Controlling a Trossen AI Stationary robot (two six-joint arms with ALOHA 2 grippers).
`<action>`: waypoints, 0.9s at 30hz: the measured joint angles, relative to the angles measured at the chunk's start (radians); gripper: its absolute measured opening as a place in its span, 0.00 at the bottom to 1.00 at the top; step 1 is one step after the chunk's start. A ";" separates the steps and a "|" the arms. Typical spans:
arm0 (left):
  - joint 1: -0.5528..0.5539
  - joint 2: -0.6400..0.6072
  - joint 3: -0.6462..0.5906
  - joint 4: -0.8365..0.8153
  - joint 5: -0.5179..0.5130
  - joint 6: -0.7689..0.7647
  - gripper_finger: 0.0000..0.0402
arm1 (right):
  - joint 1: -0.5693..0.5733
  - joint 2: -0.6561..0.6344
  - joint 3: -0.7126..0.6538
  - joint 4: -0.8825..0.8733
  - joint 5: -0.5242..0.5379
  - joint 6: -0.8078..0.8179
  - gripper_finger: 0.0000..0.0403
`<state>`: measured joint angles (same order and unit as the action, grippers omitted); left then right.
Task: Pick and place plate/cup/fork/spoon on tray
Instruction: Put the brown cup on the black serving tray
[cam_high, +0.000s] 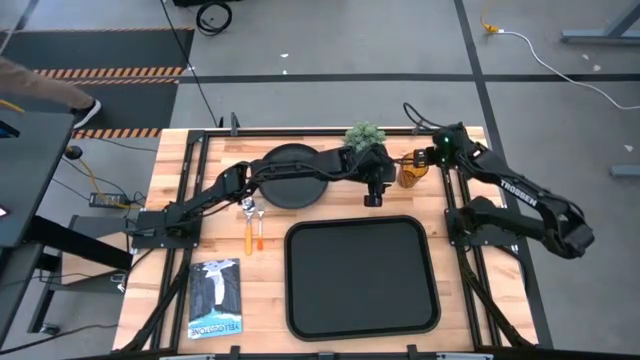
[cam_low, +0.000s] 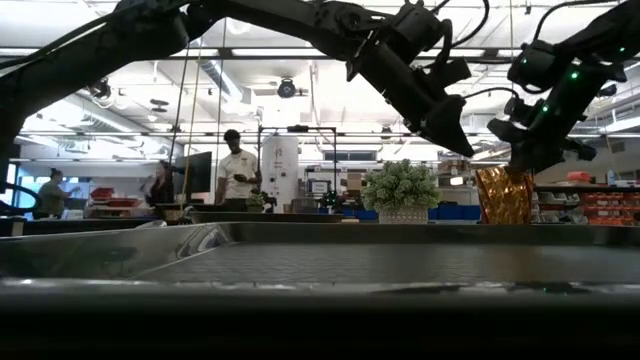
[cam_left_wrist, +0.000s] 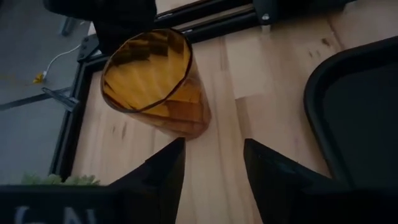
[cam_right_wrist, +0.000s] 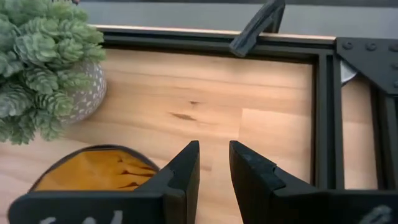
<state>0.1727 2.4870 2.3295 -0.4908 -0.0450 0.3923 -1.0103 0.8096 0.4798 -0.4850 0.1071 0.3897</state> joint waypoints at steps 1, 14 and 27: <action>-0.002 0.000 0.000 0.000 -0.001 0.013 0.45 | -0.008 0.009 0.001 0.002 -0.011 -0.004 0.23; -0.024 0.000 0.000 -0.023 0.000 0.076 0.43 | -0.017 0.091 0.000 0.006 -0.137 -0.019 0.23; -0.049 0.000 0.000 -0.134 -0.059 0.162 0.43 | 0.072 0.140 0.000 0.021 -0.244 -0.017 0.23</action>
<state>0.1240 2.4870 2.3295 -0.6251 -0.1044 0.5538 -0.9382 0.9500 0.4797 -0.4644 -0.1367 0.3731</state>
